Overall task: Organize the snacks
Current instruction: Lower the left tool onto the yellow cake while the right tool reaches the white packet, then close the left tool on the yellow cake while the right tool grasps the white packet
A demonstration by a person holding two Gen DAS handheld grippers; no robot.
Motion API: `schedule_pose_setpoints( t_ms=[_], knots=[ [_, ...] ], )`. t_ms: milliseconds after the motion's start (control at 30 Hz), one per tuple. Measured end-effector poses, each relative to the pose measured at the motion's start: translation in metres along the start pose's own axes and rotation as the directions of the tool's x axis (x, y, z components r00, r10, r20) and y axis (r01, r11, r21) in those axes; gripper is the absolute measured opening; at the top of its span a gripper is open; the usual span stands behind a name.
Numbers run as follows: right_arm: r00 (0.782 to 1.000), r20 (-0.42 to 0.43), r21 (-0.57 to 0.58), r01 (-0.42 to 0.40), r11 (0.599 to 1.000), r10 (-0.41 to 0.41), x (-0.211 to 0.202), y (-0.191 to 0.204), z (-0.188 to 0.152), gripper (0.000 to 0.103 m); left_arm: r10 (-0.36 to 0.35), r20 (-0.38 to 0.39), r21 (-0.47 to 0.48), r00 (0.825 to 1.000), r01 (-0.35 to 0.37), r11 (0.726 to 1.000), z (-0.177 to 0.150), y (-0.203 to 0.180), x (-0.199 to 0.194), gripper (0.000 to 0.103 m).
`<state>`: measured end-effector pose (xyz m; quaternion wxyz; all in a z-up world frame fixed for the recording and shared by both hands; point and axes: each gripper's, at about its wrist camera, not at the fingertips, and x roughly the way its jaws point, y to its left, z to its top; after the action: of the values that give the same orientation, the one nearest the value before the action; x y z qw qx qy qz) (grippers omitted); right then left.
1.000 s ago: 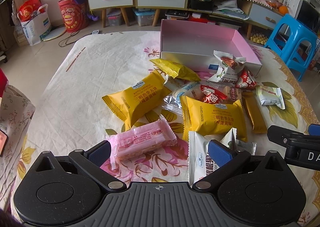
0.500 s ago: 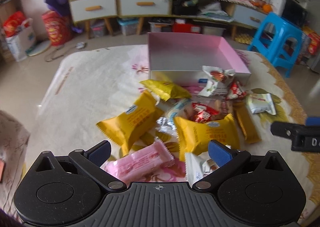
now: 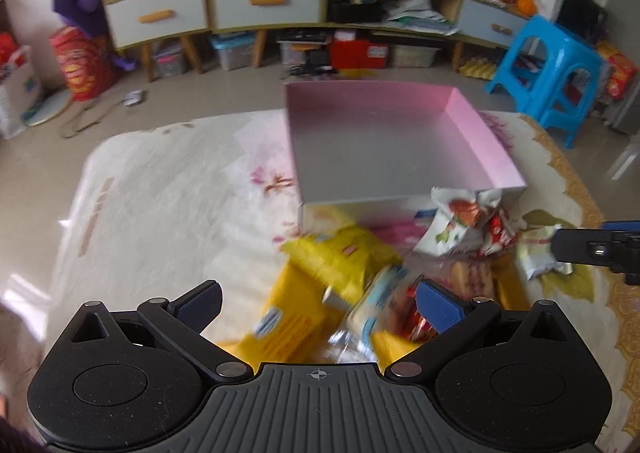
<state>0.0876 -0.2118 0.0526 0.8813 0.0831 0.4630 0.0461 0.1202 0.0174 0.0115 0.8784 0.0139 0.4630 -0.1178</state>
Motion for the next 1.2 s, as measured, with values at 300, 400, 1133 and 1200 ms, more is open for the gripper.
schedule_pose_setpoints(
  t_ms=[300, 400, 1133, 1200],
  knots=[
    [0.961, -0.032, 0.174, -0.264, 0.948, 0.274, 0.051, -0.022, 0.007, 0.071, -0.175, 0.086, 0.064, 0.981, 0.170, 0.983, 0.011, 0.005, 0.038, 0.100],
    [0.952, -0.025, 0.172, -0.297, 0.939, 0.305, 0.061, -0.019, 0.009, 0.069, -0.184, 0.078, 0.099, 0.980, 0.176, 0.979, 0.012, 0.002, 0.051, 0.097],
    [0.978, 0.066, 0.070, -0.202, 0.977, 0.198, 0.089, -0.009, -0.002, 0.036, -0.168, 0.094, 0.186, 0.981, 0.149, 0.971, -0.007, -0.004, 0.063, 0.057],
    [0.983, 0.062, 0.061, -0.178, 0.982, 0.175, 0.092, -0.008, -0.005, 0.033, -0.163, 0.099, 0.187, 0.982, 0.143, 0.972, -0.008, -0.007, 0.061, 0.057]
  ],
)
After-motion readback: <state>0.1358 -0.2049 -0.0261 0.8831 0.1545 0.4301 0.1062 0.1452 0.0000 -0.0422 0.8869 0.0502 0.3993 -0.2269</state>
